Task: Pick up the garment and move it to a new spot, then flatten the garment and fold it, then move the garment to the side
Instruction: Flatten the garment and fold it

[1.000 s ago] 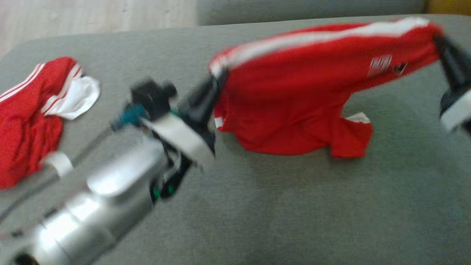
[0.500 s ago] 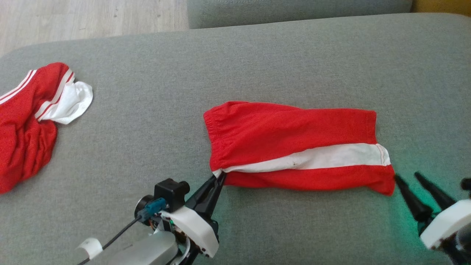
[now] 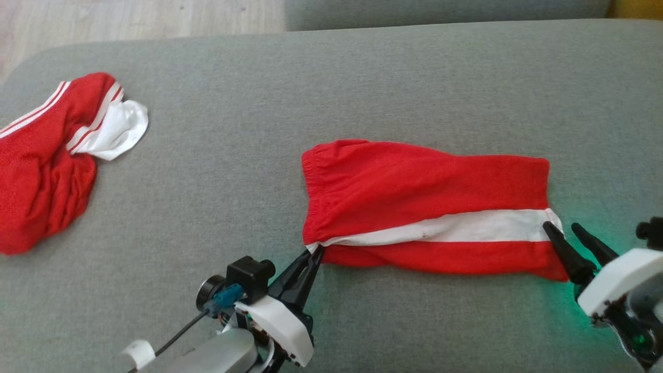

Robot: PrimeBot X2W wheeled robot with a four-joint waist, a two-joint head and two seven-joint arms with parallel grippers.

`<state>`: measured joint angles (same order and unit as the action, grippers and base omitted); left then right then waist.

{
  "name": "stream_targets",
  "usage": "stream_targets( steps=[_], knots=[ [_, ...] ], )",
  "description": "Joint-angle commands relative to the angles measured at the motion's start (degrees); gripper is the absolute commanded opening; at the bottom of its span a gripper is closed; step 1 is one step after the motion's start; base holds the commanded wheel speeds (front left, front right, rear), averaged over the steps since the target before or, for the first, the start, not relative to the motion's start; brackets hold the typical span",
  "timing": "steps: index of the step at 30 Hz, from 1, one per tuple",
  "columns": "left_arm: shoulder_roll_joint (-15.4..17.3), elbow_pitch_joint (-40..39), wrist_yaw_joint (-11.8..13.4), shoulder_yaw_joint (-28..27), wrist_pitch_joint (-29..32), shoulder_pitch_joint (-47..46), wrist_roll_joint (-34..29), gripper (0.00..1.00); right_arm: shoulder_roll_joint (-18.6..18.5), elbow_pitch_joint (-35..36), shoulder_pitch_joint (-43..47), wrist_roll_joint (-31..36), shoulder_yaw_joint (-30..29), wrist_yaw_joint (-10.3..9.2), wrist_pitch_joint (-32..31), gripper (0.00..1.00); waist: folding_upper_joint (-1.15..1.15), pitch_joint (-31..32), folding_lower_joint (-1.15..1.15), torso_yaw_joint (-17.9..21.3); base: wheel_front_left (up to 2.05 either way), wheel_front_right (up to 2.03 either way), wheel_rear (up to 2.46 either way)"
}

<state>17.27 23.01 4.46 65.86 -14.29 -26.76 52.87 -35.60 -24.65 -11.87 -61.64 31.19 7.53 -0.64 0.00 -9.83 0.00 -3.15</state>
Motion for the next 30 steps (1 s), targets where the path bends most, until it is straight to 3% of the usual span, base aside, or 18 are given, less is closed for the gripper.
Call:
stream_targets(
  steps=[1,2,3,6,18,24,30],
  knots=[
    [0.14,-0.54,-0.4,-2.03,-0.7,-2.56,-0.45,0.0,-0.91,0.44,-0.93,-1.04,-0.15,-0.04,-0.81,1.0,0.0,-0.25,0.0,-0.58,0.0,0.0,0.0],
    [-0.12,-0.21,-0.6,-2.01,-0.7,-2.7,-0.57,0.0,-0.66,0.18,-1.15,-1.55,-0.32,-0.04,-1.25,1.0,0.0,-0.29,0.0,-0.82,0.0,0.0,0.0],
    [-0.38,0.09,-0.79,-2.01,-0.7,-2.82,-0.68,0.0,-0.52,-0.12,-1.27,-2.0,-0.48,-0.04,-1.68,0.93,0.0,-0.35,0.0,-1.05,0.0,0.0,0.0],
    [-1.05,0.91,-1.29,-2.16,-0.7,-3.12,-0.98,0.0,-0.56,-0.4,-1.42,-2.83,-0.65,-0.04,-2.46,0.01,0.0,-0.41,0.0,-1.6,0.0,0.0,0.0],
    [-0.16,1.05,-2.4,-5.33,-0.71,-1.99,-2.65,0.0,-3.14,4.27,0.82,-3.39,-2.62,-0.04,1.59,0.0,0.0,3.84,0.0,-0.58,0.0,0.0,0.0],
    [4.18,-6.93,-3.04,-8.22,-0.2,-3.6,-2.84,0.0,-7.16,12.1,1.7,-3.81,-8.19,-0.04,5.21,0.0,0.0,7.74,0.0,1.75,0.0,0.0,0.0],
    [9.95,-19.88,-3.43,-12.37,5.82,-12.57,-2.12,0.0,-11.57,20.93,-1.94,-0.79,-17.93,-0.04,4.96,0.0,0.0,9.63,0.0,4.38,0.0,0.0,0.0]
  ],
)
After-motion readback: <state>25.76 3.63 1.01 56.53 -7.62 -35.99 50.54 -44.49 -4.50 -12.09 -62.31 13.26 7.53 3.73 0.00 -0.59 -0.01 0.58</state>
